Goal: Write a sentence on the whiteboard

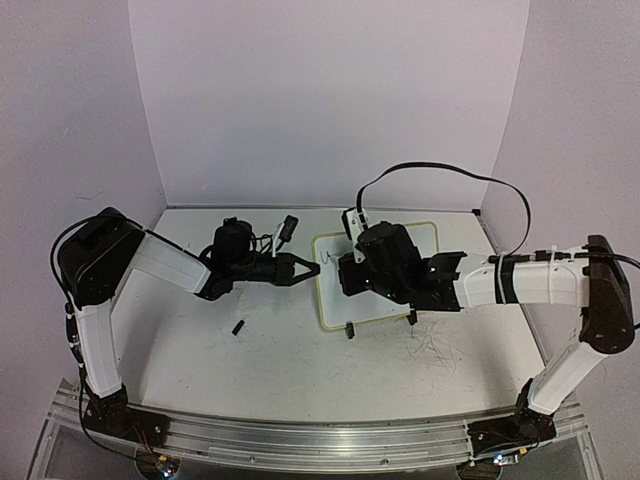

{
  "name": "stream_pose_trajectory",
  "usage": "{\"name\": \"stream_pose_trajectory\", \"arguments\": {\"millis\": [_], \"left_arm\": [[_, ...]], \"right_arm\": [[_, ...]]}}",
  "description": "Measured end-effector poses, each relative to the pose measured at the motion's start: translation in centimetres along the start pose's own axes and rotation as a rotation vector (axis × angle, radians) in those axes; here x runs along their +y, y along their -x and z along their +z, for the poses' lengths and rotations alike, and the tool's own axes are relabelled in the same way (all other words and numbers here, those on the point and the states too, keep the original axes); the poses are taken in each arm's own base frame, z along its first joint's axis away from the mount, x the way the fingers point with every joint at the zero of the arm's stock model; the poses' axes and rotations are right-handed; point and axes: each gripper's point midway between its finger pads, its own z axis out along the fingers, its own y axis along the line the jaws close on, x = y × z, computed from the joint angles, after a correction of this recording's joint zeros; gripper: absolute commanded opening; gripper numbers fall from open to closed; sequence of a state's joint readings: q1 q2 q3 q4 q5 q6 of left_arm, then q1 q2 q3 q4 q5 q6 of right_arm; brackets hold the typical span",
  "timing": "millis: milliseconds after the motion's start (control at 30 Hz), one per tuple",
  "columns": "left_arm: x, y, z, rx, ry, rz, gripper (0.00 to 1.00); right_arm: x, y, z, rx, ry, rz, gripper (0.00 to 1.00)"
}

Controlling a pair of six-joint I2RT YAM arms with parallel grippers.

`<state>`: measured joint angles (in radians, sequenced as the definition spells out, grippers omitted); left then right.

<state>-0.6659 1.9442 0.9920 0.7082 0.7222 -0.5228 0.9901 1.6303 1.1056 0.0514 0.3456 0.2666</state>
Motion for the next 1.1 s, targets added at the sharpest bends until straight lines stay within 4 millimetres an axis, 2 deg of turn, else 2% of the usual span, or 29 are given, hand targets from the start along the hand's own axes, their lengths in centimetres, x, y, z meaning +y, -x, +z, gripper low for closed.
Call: {"name": "stream_pose_trajectory", "arguments": {"millis": [467,1100], "left_arm": [[0.0,-0.2,0.0,0.002,0.001,0.0,0.0],[0.0,-0.1,-0.1,0.001,0.002,0.0,0.0]], "right_arm": [[-0.5,-1.3,-0.4,0.022,0.0,0.015,0.0],[-0.5,-1.2,-0.4,0.02,-0.004,0.018,0.0]]}}
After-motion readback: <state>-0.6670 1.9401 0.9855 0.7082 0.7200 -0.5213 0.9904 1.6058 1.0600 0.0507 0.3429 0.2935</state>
